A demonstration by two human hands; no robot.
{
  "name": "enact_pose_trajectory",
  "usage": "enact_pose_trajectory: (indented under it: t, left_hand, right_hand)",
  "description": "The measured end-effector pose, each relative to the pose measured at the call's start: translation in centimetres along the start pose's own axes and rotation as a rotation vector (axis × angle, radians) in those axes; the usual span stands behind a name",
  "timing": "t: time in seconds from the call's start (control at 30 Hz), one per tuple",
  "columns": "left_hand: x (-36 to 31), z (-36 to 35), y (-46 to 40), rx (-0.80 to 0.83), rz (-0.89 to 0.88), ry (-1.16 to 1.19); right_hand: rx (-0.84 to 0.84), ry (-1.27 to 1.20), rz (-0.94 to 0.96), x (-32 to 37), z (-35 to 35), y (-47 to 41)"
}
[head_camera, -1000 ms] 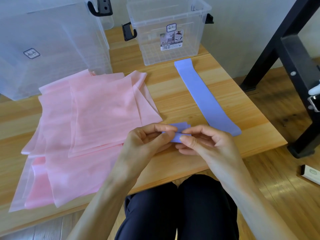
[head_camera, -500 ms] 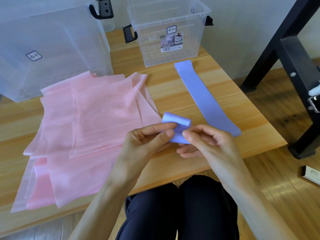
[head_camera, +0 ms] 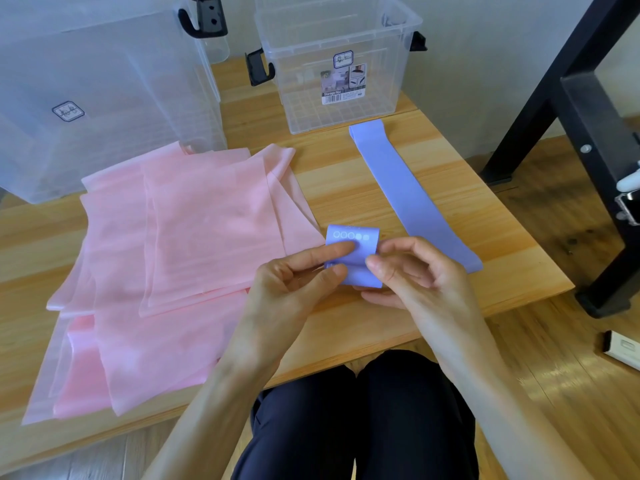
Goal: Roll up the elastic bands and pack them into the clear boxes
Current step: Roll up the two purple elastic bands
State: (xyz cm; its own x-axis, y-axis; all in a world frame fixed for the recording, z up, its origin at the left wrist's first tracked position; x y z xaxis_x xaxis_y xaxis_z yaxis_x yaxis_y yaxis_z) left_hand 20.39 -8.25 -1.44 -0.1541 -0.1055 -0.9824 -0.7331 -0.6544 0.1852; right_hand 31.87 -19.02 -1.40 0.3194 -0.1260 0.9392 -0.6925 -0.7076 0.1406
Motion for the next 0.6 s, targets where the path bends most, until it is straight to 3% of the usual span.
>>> enact_pose_trajectory:
  t: [0.33, 0.6]
  left_hand:
    - [-0.8, -0.2, 0.2, -0.007, -0.075, -0.087]
    - [0.2, -0.1, -0.1, -0.037, -0.002, -0.092]
  right_hand:
    - [0.0, 0.061, -0.001, -0.4, 0.2, -0.8]
    - [-0.047, 0.07, 0.025, -0.3, 0.6, -1.1]
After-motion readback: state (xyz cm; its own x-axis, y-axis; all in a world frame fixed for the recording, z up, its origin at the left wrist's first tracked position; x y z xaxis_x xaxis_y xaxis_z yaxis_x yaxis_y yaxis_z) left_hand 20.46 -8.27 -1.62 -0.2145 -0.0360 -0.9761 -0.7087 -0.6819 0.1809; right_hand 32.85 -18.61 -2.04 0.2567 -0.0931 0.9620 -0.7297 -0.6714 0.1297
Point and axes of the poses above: each hand's wrist, its own y-axis away from the middle knuckle, its own z-axis out of the back of the hand, x = y × z, the point moved 10 cm from there along -y, towards the middle knuckle, and after that the axes turned 7 degrees about -y, right-handed, at the moved point
